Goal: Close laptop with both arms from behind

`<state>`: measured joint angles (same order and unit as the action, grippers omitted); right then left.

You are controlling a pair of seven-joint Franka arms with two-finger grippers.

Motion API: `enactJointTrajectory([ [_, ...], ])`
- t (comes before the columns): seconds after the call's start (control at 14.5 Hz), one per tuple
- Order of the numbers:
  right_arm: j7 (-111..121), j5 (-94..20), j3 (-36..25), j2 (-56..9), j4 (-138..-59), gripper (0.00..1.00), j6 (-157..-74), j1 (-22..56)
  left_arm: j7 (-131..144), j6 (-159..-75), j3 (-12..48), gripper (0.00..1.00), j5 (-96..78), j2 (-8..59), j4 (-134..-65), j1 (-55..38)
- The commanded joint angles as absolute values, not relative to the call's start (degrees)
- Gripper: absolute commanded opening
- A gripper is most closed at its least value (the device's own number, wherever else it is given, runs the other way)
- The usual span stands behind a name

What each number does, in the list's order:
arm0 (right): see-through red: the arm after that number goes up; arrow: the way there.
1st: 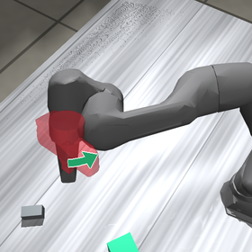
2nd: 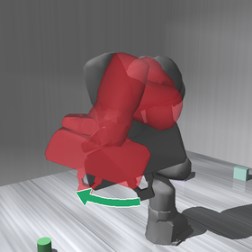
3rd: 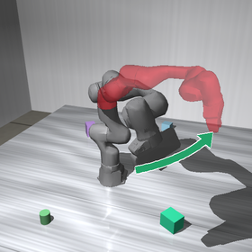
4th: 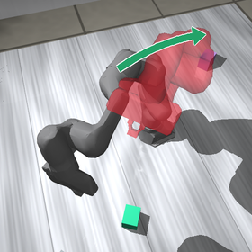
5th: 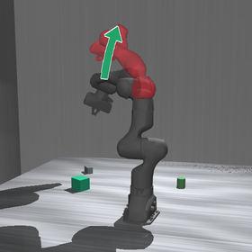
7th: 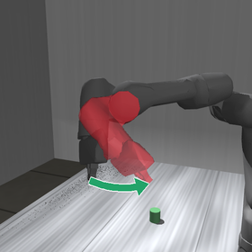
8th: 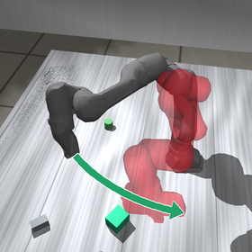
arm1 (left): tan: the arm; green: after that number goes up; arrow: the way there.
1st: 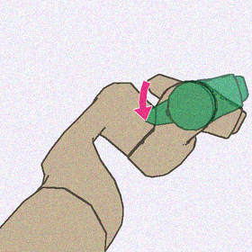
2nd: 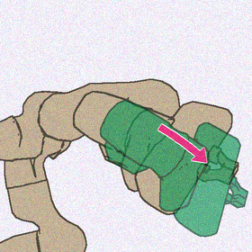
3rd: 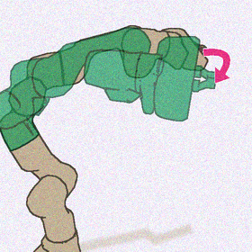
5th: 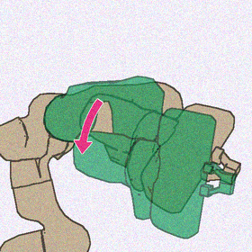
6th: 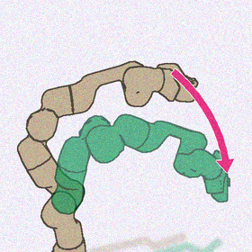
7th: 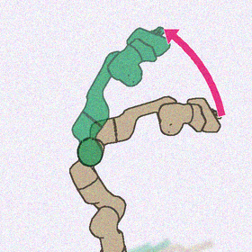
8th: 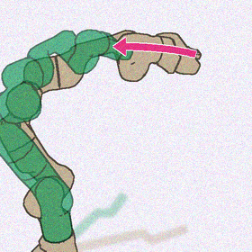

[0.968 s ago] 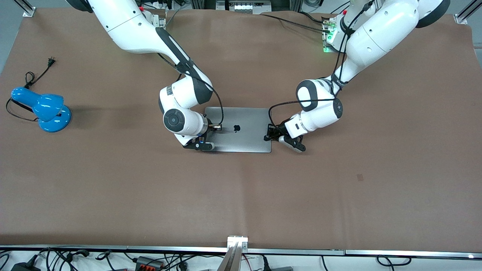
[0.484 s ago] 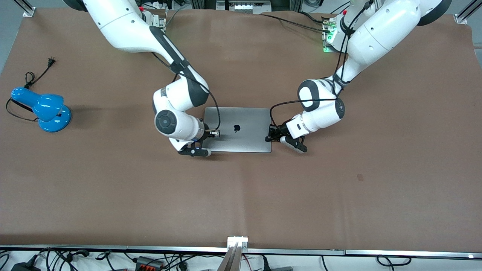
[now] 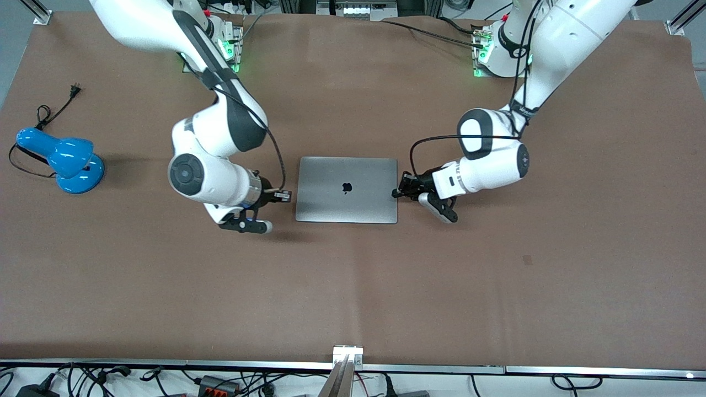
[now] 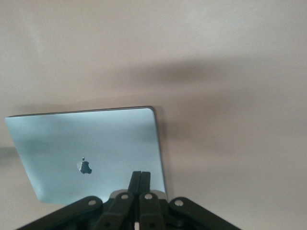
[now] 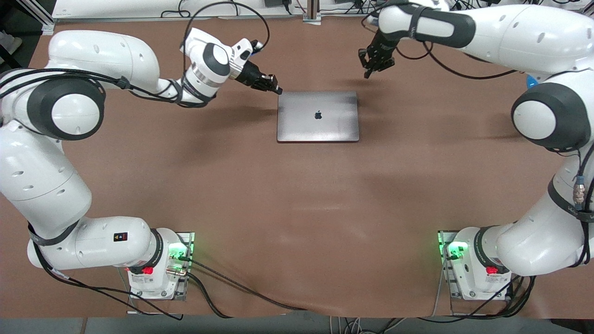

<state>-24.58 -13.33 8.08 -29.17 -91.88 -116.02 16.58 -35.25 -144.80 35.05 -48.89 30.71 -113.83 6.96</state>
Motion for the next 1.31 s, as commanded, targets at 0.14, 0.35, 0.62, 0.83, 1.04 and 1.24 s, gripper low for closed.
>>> enactJointTrajectory([
  [0.14, -19.7, -10.9, 8.53, -22.07, -92.64, 0.0, -106.98, 13.19, -35.25, -123.63, 32.34, 0.01, -33.61, 27.16, -106.46, 11.85],
  [0.35, -17.32, -10.03, 8.53, -17.07, -92.64, 0.0, -101.27, 9.86, -32.8, -110.09, 32.34, 0.01, -22.97, 27.25, -98.55, 14.58],
  [0.62, -6.71, -6.94, 8.44, -11.44, -92.55, 0.0, -95.55, 3.8, -25.16, -98.38, 32.34, 0.01, -11.11, 27.16, -92.13, 15.12],
  [0.83, -4.39, -3.54, 8.35, -10.02, -87.74, 0.01, -90.21, 0.45, -13.31, -88.71, 32.43, 0.01, -3.63, 27.25, -85.8, 14.94],
  [1.04, -0.63, 2.19, 8.35, -10.99, -83.06, 0.99, -82.36, -0.96, -4.77, -82.82, 33.13, 0.03, 5.24, 26.81, -81.05, 14.77],
  [1.24, 1.32, 5.1, 8.17, -11.16, -82.97, 1.0, -82.53, -1.75, 0.07, -76.66, 33.4, 0.21, 9.75, 23.4, -78.31, 14.5],
])
